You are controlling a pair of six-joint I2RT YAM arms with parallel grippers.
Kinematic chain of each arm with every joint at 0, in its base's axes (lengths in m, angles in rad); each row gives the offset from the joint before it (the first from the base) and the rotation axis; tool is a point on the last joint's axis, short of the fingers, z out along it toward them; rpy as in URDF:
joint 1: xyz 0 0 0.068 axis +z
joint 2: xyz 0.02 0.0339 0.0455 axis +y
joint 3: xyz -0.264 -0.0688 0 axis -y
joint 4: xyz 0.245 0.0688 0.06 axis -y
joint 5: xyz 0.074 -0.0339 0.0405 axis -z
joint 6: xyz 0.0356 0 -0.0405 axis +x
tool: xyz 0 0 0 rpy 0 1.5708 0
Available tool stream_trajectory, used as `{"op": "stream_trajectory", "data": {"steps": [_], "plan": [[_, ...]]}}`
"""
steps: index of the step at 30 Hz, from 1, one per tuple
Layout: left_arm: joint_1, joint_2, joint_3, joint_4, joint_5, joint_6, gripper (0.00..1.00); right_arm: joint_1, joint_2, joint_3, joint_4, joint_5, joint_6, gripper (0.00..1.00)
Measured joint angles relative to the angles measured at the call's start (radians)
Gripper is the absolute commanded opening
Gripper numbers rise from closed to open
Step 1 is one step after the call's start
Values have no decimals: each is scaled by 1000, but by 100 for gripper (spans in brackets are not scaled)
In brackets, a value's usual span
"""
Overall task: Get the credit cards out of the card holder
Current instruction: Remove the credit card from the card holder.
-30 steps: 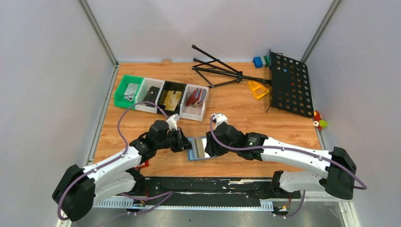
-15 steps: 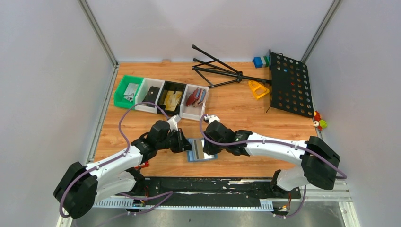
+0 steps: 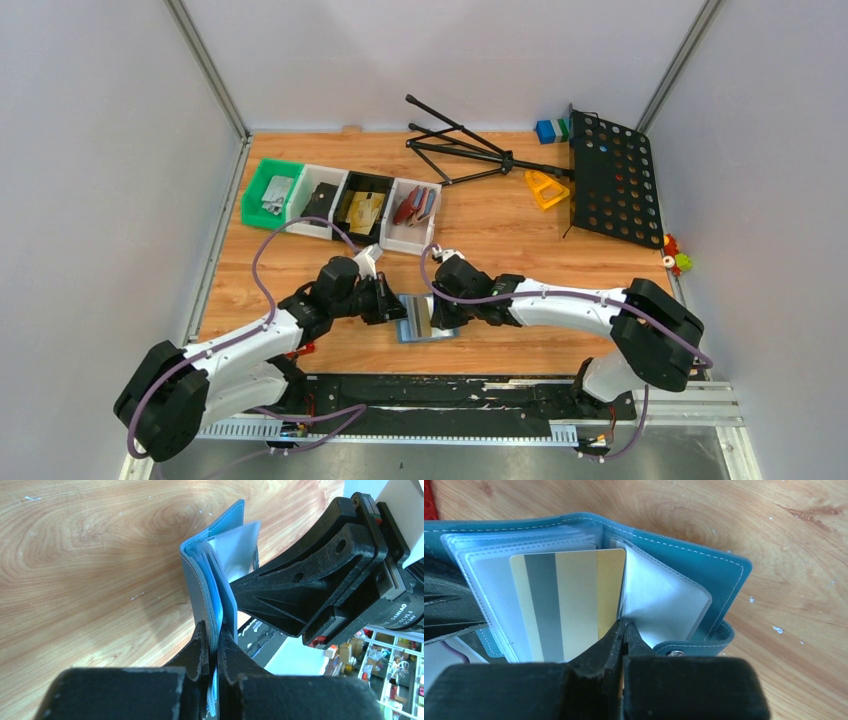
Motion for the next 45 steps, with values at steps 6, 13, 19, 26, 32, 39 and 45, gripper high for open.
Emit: {"op": "stream_trajectory", "data": {"steps": [6,13,19,26,32,39,45], "plan": [[0,25,-34,73,19,-3,0,-11,0,-30,39,-46,8,0],[0,66,-90,175,37,-5,0,-25,49,-67,138,-125,33,0],[0,81,-114,210,39,-4,0,-49,70,-116,223,-195,64,0],[0,100,-124,249,46,-5,0,-56,111,-118,290,-249,83,0],[0,104,-126,260,51,-4,0,-63,115,-121,299,-266,86,0],[0,104,-126,254,47,3,21,-95,103,-156,331,-294,90,0],[0,100,-133,255,57,6,36,-99,119,-156,351,-310,93,0]]}}
